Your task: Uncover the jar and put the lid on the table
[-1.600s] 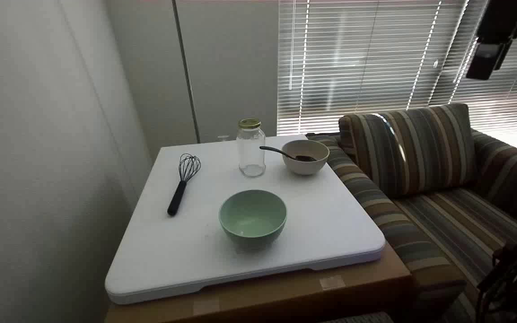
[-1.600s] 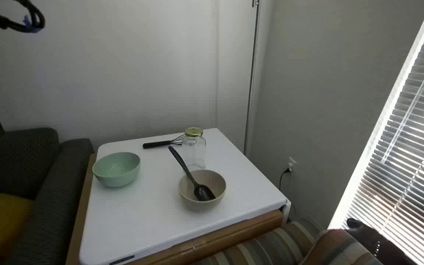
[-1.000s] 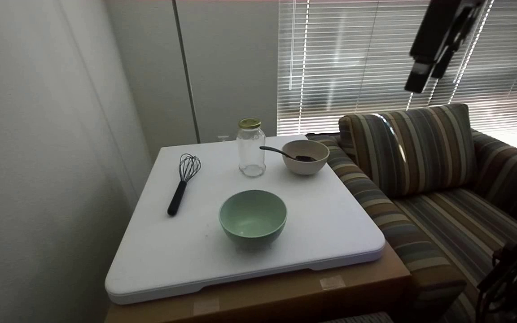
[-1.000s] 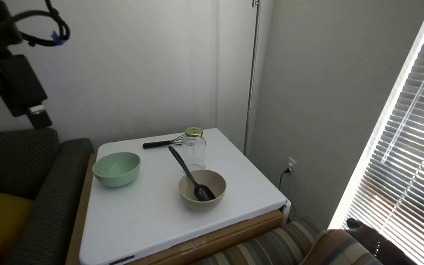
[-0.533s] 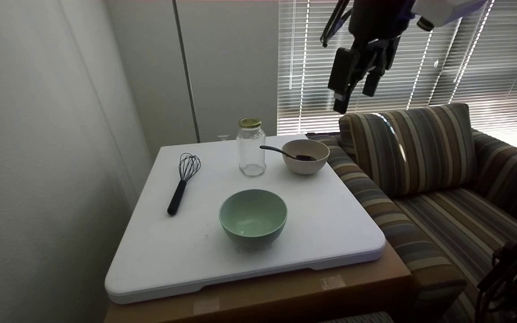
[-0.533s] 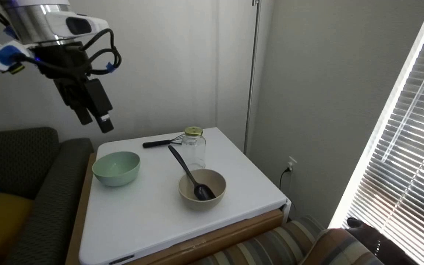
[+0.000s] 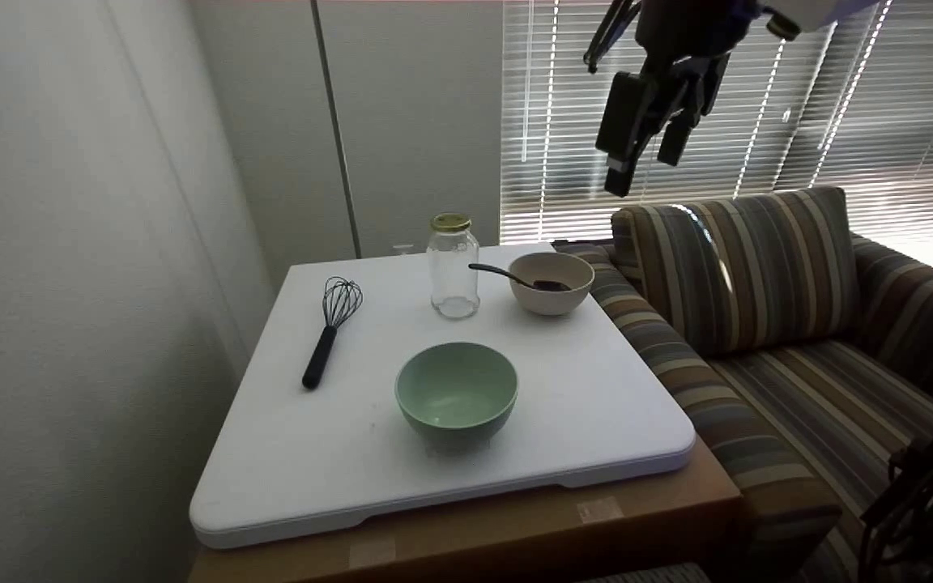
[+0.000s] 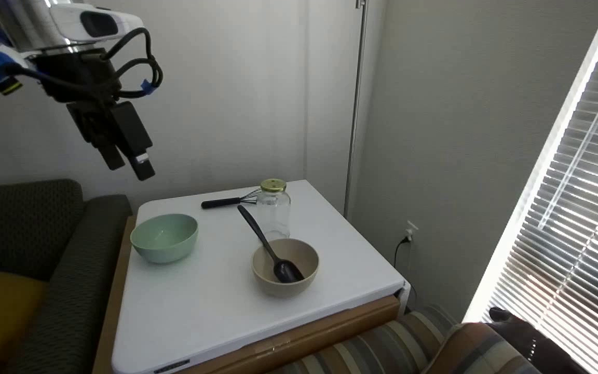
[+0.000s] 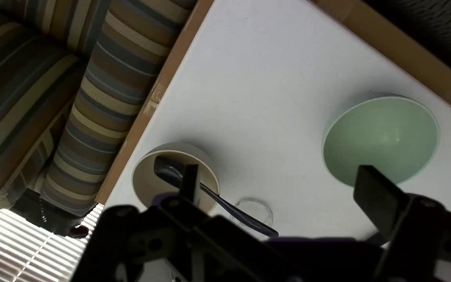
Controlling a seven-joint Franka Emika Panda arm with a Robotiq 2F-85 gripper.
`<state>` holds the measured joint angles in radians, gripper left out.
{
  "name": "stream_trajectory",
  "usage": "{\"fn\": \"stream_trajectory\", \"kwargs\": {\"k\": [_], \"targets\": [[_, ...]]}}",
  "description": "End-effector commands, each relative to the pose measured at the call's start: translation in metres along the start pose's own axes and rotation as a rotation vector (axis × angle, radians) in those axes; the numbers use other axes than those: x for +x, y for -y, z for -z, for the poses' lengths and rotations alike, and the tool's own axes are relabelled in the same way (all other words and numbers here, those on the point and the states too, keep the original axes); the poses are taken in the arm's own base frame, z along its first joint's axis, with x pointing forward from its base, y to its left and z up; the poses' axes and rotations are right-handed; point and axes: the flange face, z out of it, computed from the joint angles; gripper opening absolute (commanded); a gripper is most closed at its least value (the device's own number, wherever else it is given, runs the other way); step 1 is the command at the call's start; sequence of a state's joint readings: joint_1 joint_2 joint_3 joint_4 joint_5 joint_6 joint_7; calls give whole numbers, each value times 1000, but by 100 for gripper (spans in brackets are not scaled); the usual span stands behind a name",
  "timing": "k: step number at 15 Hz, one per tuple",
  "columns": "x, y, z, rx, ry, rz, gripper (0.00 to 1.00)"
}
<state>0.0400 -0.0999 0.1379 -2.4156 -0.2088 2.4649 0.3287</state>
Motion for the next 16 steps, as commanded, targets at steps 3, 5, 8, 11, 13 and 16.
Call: {"fn": "stream_trajectory", "kwargs": {"k": [3,5,8,11,13,16], "targets": [[43,-1,-25,7,-17,16,100],[74,-1,-33,0,-42,-14,100],[129,3,-41,1,-79,-34,100],[175,8,-46,23,-92,-63,100],[200,12,-53,63,-81,-81,100],[233,28,-51,154,-68,-121,100]]}}
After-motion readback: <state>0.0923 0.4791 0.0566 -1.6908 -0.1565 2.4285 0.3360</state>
